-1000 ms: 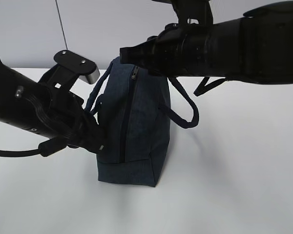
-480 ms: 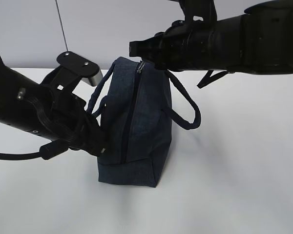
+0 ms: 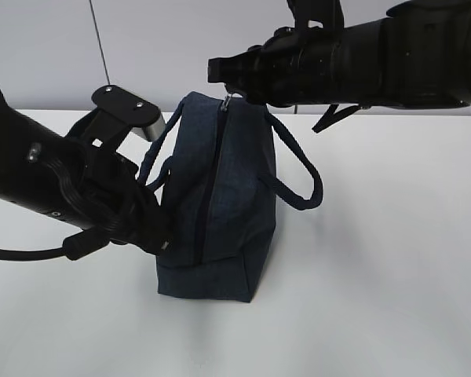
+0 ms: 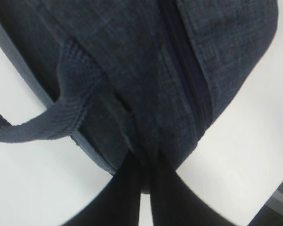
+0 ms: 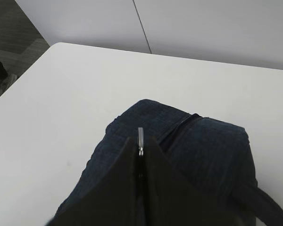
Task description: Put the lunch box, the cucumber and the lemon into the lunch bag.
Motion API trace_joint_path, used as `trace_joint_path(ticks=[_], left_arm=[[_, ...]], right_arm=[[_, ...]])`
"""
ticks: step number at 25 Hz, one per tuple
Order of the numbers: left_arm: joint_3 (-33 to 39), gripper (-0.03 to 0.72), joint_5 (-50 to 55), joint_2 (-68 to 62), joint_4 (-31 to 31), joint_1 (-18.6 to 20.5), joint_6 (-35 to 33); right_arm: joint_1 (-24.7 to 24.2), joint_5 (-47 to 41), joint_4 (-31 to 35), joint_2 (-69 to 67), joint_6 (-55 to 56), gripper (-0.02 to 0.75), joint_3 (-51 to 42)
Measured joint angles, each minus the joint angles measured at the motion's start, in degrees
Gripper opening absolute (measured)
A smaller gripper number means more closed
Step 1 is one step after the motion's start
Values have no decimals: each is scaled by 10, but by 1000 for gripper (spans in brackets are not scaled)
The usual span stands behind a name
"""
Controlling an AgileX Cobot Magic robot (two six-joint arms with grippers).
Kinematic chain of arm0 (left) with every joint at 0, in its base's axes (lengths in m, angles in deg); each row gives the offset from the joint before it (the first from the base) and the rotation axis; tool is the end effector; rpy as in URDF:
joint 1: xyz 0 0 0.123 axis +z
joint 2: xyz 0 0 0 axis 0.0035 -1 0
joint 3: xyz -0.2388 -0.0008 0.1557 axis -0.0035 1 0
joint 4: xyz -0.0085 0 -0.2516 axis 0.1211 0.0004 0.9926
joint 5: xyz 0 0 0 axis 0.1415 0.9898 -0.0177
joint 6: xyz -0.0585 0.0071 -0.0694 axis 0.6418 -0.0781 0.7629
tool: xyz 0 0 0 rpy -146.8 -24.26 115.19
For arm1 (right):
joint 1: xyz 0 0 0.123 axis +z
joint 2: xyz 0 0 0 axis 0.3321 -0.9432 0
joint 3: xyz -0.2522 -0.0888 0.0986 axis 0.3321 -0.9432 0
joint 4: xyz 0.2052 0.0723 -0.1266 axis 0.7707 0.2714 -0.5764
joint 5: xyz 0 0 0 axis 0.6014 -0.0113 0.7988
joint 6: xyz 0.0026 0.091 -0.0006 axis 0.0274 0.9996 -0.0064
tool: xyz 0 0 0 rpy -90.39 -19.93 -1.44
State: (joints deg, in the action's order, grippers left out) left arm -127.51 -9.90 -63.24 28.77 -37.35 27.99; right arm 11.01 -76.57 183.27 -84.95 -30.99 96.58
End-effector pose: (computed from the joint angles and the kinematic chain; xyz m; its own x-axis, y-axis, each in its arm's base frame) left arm 0.2365 -0.1950 0.2157 -0.6261 0.5215 -0.5796 0.6860 0.7218 -0.0916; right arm 0.3395 0.2062 0.2830 -0.4832 0.0653 -0.8731 -0.4303 0.8507 0.3018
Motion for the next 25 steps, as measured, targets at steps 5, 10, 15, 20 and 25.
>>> trace_joint_path(ticks=[5,10,15,20,25], left_arm=[[0,-6,5,0,0,-12,0],[0,-6,13,1,1,-13,0],[0,-6,15,1,1,-13,0],[0,-6,17,2,1,-13,0],[0,-6,24,9,1,-13,0]], right_arm=[[-1,0,0,-19,-2,0,18],[-3,-2,-1,-29,-3,0,31],[-3,-2,-1,-30,-8,0,39],[-3,-1,-1,-34,-14,0,42],[-3,-1,-1,-34,-18,0,42]])
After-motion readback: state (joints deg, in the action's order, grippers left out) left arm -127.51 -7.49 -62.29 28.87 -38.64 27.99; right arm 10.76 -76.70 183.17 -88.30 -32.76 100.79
